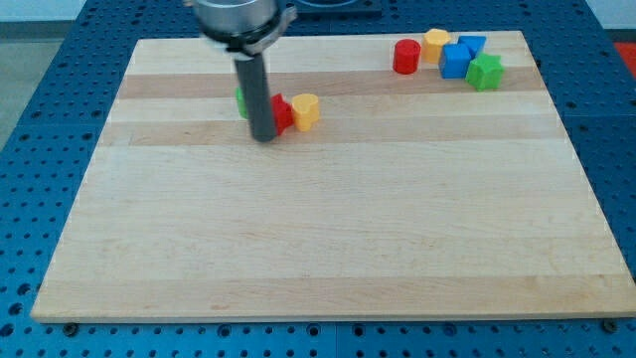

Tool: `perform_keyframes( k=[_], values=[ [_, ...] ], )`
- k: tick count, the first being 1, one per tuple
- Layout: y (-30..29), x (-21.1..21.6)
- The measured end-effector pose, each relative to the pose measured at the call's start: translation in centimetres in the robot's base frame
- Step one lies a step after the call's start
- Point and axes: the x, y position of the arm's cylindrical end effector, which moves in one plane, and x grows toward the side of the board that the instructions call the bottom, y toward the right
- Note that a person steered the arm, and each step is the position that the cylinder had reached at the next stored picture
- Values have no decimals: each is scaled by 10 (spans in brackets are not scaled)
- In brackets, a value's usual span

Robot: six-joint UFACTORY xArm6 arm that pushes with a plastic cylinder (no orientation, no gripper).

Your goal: Move the yellow heart to the left of the red circle

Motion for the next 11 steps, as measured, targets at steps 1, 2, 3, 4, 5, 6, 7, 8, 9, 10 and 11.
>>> perform_keyframes(
  k=[1,2,3,4,5,6,7,8,9,10,11],
  values=[
    [17,-25],
    [58,-40],
    [74,-57],
    [74,-56],
    [57,-13],
    [78,-4],
    [119,-43],
    [136,-74],
    [157,-106],
    [165,-118],
    [147,-71]
  ],
)
